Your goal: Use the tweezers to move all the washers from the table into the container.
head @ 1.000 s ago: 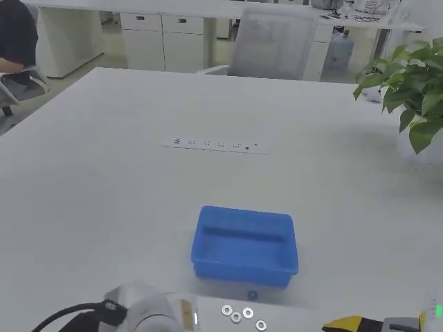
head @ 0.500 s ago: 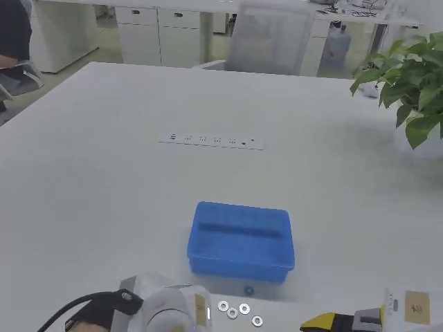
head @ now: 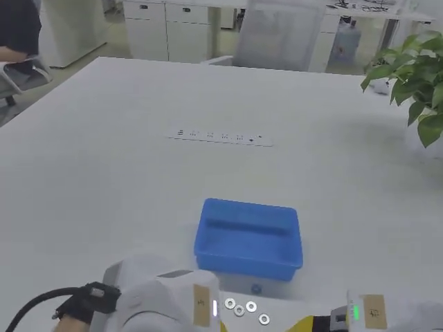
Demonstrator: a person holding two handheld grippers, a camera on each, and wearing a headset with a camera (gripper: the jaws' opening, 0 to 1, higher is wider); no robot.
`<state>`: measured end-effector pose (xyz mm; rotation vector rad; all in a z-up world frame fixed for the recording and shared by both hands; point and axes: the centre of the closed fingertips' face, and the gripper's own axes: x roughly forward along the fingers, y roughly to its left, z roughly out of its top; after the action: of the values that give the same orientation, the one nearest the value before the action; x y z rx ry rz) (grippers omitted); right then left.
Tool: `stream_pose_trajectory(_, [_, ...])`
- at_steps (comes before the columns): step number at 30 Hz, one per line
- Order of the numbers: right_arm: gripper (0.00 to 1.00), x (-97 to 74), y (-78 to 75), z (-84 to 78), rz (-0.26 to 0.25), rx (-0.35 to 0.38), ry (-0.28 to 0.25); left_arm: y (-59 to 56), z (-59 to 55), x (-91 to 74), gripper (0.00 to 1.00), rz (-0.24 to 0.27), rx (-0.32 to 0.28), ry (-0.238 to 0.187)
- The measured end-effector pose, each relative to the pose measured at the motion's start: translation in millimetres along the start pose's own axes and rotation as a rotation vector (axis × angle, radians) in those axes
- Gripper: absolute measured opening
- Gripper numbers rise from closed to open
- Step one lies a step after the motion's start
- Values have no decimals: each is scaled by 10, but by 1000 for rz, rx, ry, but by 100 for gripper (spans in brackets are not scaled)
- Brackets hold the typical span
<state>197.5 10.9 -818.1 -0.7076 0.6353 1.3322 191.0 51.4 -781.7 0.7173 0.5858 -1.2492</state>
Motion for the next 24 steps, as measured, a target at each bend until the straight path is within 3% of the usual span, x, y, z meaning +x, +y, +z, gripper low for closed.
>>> stream_pose_trajectory(7, [13, 129, 21, -74, 48, -43, 39, 2, 339, 34, 0, -15, 74, -50])
stream_pose_trajectory(10, [7, 131, -31, -92, 41, -57, 45, 0, 427, 61, 0, -29, 86, -66])
stream_pose_trajectory(12, [6, 119, -63, -81, 51, -44, 40, 27, 449, 68, 0, -24, 104, -63])
stream_pose_trajectory(16, [6, 114, -154, -2, 25, -58, 22, 124, 473, 22, 0, -15, 117, -61])
stream_pose_trajectory(19, [6, 130, -281, 105, -11, -39, -23, 244, 477, -40, 0, -1, 124, -58])
stream_pose_trajectory(24, [7, 198, -401, 194, -23, 3, -64, 393, 445, -68, 0, 10, 132, -38])
